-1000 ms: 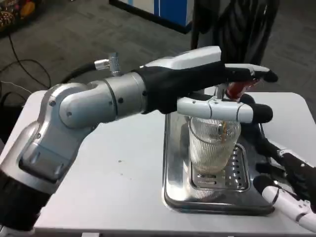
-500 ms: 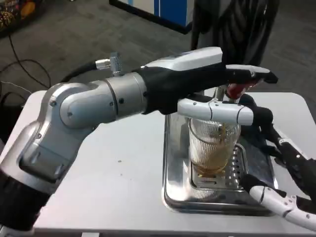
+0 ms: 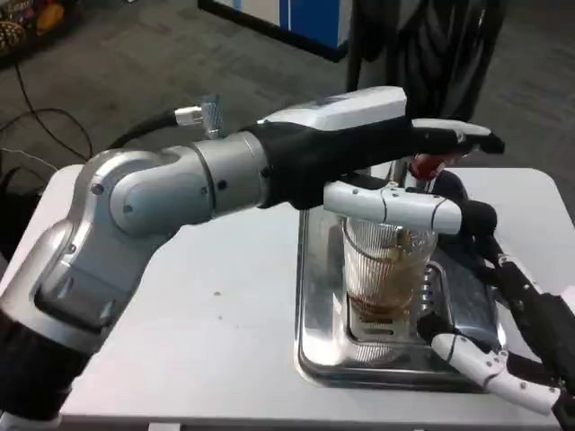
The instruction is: Grasp the cup under the faucet to collect the drink, then remove the cup.
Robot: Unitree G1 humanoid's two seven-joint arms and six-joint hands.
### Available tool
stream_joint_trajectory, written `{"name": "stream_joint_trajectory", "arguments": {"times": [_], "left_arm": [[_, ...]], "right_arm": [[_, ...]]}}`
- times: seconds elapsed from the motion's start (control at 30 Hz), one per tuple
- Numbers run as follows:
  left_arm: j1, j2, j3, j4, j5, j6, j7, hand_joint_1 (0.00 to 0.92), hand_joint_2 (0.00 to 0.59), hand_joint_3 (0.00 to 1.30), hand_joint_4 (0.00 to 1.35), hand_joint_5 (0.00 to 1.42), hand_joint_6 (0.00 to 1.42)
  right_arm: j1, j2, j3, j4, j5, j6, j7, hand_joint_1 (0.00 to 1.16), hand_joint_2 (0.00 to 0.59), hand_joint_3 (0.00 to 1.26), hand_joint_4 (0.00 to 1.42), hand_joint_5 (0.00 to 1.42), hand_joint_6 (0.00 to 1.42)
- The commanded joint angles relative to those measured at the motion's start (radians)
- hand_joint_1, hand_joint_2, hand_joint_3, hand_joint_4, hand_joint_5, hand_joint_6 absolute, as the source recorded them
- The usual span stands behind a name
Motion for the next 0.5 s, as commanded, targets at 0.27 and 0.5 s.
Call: {"name": "stream_joint_trajectory", "arguments": {"times": [0.27, 0.5], "left_arm": [[0.044, 0.018, -0.051, 0.019, 0.036, 0.020, -0.079, 0.000, 0.079, 0.13, 0.04, 0.14, 0.17], [0.047, 0.024, -0.046, 0.011, 0.036, 0.022, -0.080, 0.000, 0.079, 0.13, 0.04, 0.14, 0.17]], "right_arm": [[-0.046, 0.063, 0.045, 0.064, -0.036, -0.008, -0.061, 0.62, 0.244, 0.00, 0.00, 0.05, 0.00], [-0.083, 0.113, 0.071, 0.120, -0.054, -0.020, -0.115, 0.62, 0.244, 0.00, 0.00, 0.05, 0.00]]}}
